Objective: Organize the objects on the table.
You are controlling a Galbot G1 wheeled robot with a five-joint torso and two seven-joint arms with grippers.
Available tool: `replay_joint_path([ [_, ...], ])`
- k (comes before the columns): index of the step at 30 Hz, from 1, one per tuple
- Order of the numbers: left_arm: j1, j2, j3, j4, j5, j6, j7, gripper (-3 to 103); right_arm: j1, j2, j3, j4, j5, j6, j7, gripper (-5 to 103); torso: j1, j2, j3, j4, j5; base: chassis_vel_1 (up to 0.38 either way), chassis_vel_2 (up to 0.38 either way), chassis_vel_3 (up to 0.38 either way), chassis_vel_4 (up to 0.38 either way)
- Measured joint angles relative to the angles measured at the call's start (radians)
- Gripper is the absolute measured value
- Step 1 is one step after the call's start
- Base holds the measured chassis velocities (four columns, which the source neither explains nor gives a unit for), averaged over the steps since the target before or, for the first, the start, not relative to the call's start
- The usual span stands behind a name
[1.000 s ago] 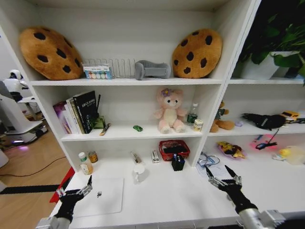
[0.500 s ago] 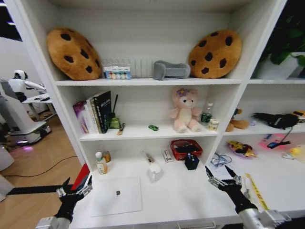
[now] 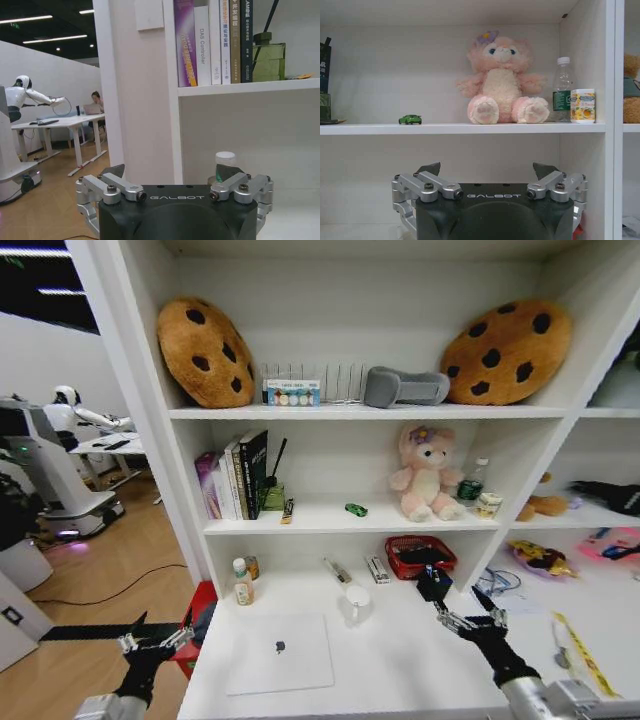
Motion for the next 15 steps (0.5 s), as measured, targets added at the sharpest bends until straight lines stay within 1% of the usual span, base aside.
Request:
replay_joint_path([
  [4,0.000,0.000,0.000,0.000,0.000,0.000,0.001,100,0.000,0.000,0.000,0.000,0.000,0.000,0.000,100,0.000,0.000,0.000,-0.0001,-0.0001,0.050,-0.053,-0.082,0.088],
  [8,0.000,0.000,0.000,0.000,0.000,0.000,0.001,100,0.000,0.000,0.000,0.000,0.000,0.000,0.000,100,0.000,0.000,0.000,0.0000,-0.0002,0.160,-0.072,-0.157,0.115],
  [15,0.000,0.000,0.000,0.000,0.000,0.000,0.001,100,0.000,0.000,0.000,0.000,0.000,0.000,0.000,100,0.000,0.000,0.000,0.0000,0.0000,0.192,-0.178,-0.209,0.191],
])
